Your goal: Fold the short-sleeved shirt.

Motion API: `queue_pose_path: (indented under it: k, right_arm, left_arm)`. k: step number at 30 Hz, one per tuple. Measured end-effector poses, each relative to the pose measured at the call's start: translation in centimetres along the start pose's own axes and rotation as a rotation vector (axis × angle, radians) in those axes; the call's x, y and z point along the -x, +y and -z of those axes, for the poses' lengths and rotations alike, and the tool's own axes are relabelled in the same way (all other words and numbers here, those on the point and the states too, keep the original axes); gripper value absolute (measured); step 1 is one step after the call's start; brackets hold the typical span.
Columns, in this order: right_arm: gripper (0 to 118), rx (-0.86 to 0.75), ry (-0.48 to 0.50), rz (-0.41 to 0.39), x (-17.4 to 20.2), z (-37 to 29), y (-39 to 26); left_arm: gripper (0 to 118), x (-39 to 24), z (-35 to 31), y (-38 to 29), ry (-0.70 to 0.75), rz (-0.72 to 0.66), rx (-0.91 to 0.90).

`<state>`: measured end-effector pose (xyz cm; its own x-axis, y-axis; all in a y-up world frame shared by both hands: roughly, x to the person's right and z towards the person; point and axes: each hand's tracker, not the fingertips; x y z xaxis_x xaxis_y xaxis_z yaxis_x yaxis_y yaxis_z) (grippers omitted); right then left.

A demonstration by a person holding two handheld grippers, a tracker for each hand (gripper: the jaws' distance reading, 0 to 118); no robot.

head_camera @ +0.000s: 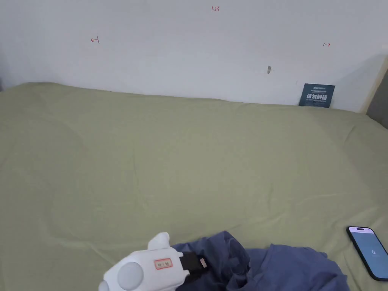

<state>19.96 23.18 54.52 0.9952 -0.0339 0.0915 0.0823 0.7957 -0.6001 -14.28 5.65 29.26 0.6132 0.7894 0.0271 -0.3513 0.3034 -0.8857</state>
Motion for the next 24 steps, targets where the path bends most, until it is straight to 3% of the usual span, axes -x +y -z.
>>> queue_pose_path:
  k: [7, 15, 16, 17, 18, 19, 21, 24]
  right_arm:
    - [0, 0.009, -0.017, -0.013, 0.1, -1.2, -0.4]
    - [0, 0.031, -0.004, -0.022, 0.8, -0.1, -0.5]
    - [0, 0.029, 0.005, -0.022, 1.0, 0.0, -0.5]
    - [0, 0.029, 0.01, -0.022, 1.1, 0.1, -0.5]
    - [0, 0.03, 0.015, -0.022, 1.2, 0.3, -0.5]
    - [0, 0.031, 0.021, -0.025, 1.3, 0.4, -0.4]
    - [0, 0.035, 0.031, -0.04, 1.6, 0.7, -0.3]
    - [0, 0.031, 0.043, -0.056, 1.9, 1.1, -0.1]
  left_arm:
    - [0, -1.4, 2.8, -5.0, -0.08, 0.071, 0.083]
    - [2, 0.1, 1.7, -4.6, -0.101, -0.022, 0.099]
    - [11, -0.4, 0.8, -4.1, -0.073, -0.041, 0.111]
    - [26, -0.6, -0.5, -3.5, -0.042, -0.029, 0.101]
    - [48, -0.7, -1.7, -2.7, -0.056, -0.008, 0.084]
    - [60, -0.7, -3.3, -1.7, -0.092, 0.042, 0.06]
    - [63, 0.0, -6.4, 0.1, -0.084, 0.078, 0.048]
    - [63, 2.2, -9.6, 2.7, 0.043, 0.082, 0.048]
